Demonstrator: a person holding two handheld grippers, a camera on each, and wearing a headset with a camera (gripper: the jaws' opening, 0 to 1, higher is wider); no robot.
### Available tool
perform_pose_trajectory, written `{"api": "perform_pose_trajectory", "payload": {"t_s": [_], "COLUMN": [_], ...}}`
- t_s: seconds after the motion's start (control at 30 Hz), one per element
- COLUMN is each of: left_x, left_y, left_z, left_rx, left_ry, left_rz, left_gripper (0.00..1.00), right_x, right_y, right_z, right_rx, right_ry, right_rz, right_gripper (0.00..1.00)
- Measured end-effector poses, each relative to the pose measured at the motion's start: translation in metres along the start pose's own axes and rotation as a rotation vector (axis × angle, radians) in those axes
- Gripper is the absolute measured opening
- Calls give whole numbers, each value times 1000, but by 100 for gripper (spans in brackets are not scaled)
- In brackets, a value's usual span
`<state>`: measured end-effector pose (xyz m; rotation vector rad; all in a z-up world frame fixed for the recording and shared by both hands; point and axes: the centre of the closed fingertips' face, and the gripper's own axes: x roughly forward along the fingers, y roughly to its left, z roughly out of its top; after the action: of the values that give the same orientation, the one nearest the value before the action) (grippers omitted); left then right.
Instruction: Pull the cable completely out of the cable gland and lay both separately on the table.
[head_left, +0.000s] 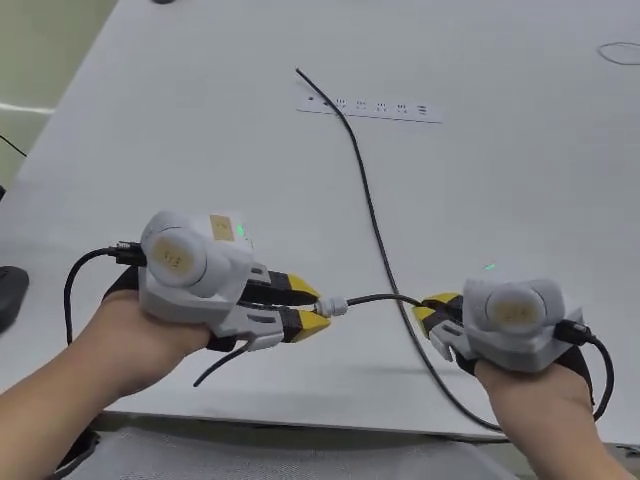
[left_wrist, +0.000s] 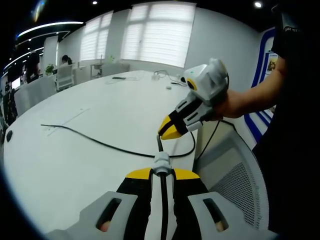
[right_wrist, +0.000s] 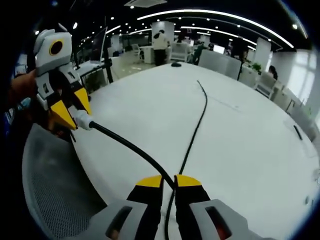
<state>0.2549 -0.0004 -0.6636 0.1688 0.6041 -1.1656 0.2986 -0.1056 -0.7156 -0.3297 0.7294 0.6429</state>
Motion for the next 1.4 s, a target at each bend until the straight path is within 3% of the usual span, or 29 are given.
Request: {"api": "perform_pose_trajectory", "payload": {"t_s": [0.3, 0.4, 0.53, 0.63, 0.87, 1.17, 1.4], "left_x": [5, 5, 4, 5, 4, 6, 7], "left_y": [-4, -4, -3, -3, -3, -2, -4], "left_z": [4, 5, 5, 6, 7, 5, 4], "left_rx": [9, 12, 14, 13, 16, 18, 15], "left_ry": [-6, -6, -4, 0, 3, 12, 14], "left_rz": [-16, -20, -20, -22, -28, -30, -37], "left_gripper": [15, 15, 15, 15, 15, 15, 15], "right_x": [-6, -7, -8, -10, -13, -16, -14], "right_y": [-7, -4, 8, 20, 51, 77, 81], "right_z": [6, 9, 15, 22, 40, 52, 56], "right_rx": [-178, -190, -265, -404, -556, -625, -624], "right_ry": [14, 10, 6, 6, -59, -112, -127], "right_rz": [-40, -31, -1, 7, 74, 149, 164], "right_gripper": [5, 8, 13, 16, 18, 12, 7]}}
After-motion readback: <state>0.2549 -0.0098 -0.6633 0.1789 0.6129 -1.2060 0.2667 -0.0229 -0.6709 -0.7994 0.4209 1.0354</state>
